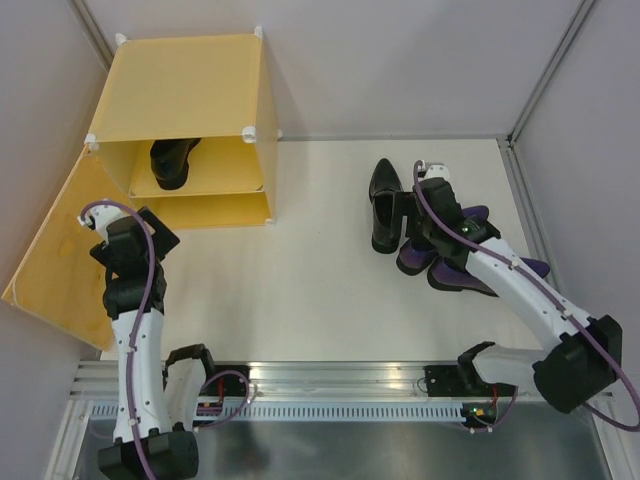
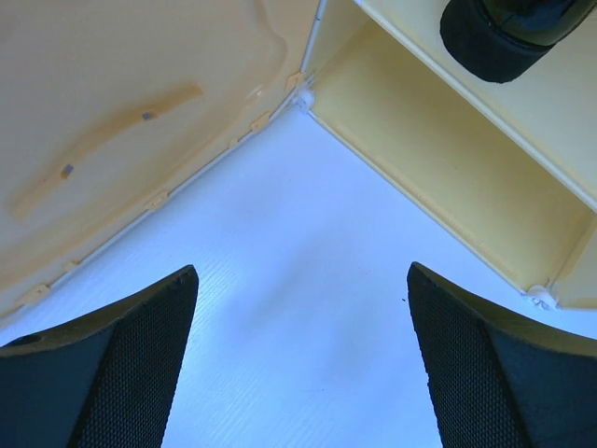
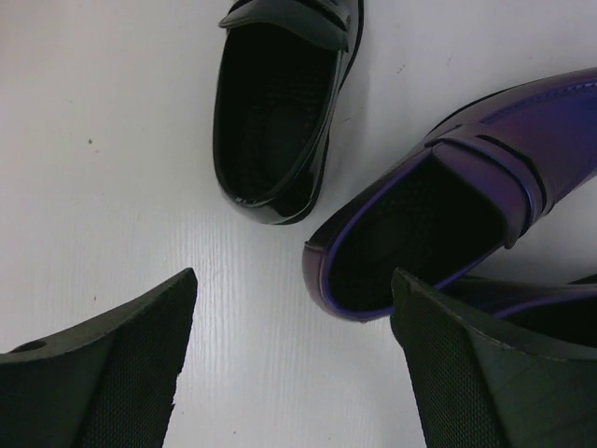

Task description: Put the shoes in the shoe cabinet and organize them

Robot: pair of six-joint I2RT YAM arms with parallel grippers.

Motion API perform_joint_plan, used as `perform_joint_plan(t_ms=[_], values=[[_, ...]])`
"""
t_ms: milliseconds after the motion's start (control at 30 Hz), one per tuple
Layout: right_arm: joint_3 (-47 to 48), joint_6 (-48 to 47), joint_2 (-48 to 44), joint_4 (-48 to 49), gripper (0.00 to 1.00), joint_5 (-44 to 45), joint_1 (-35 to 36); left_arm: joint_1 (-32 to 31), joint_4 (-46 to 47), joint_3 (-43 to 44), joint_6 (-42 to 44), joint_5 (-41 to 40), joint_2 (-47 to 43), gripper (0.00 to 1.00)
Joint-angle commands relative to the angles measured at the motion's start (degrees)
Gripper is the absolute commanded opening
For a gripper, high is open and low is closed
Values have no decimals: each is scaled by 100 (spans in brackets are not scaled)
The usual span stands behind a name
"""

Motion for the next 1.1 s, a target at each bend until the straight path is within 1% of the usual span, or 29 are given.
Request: perform_joint_plan(t_ms=[0,67,100,167,233,367,400,467,500,567,667,700,767,800,867,900,967,1000,1067], values=[[360,107,639,403,87,-493,-510,20,-166,-100,-158,37,-424,95],[535,168,930,570,86,-720,-799,28,-166,-171,-97,151,-539,96],[597,186,1228,605,86,-774,-879,11,-166,-197,-70,212,-644,96],[816,221,1537,728,86,-905,-1002,11,-148,-276,-52,449,-794,98],[983,221,1976,764,86,-950,-1029,-7,-148,-381,-35,581,-1031,99],[1492,327,2741,799,85,-906,-1064,-94,-70,-680,-8,591,-1383,99],[1581,362,3064,799,84,-898,-1073,-147,-43,-724,-8,573,-1419,99],[1861,397,3391,755,82,-871,-1117,-174,-8,-795,9,529,-1471,99],[1950,406,3697,720,80,-836,-1117,-200,1,-786,18,529,-1463,99],[2082,450,3928,685,75,-722,-1135,-218,19,-760,27,494,-1437,99],[2065,476,4104,729,65,-678,-1144,-218,28,-760,53,441,-1436,99],[2074,468,4148,711,58,-660,-1144,-226,28,-760,62,441,-1436,99],[2135,406,4184,598,47,-660,-1144,-226,45,-760,71,424,-1436,99],[2162,397,4166,449,35,-660,-1144,-235,45,-760,71,424,-1428,99],[2101,362,4079,360,22,-625,-1126,-226,45,-760,79,415,-1428,99],[2048,345,3904,342,11,-625,-1109,-226,45,-769,80,406,-1445,99],[1882,371,3597,246,3,-625,-1030,-227,45,-769,88,371,-1437,99],[1820,380,3482,237,0,-625,-968,-226,45,-760,88,354,-1436,99],[1601,406,3262,158,0,-625,-776,-226,36,-760,88,345,-1436,99]])
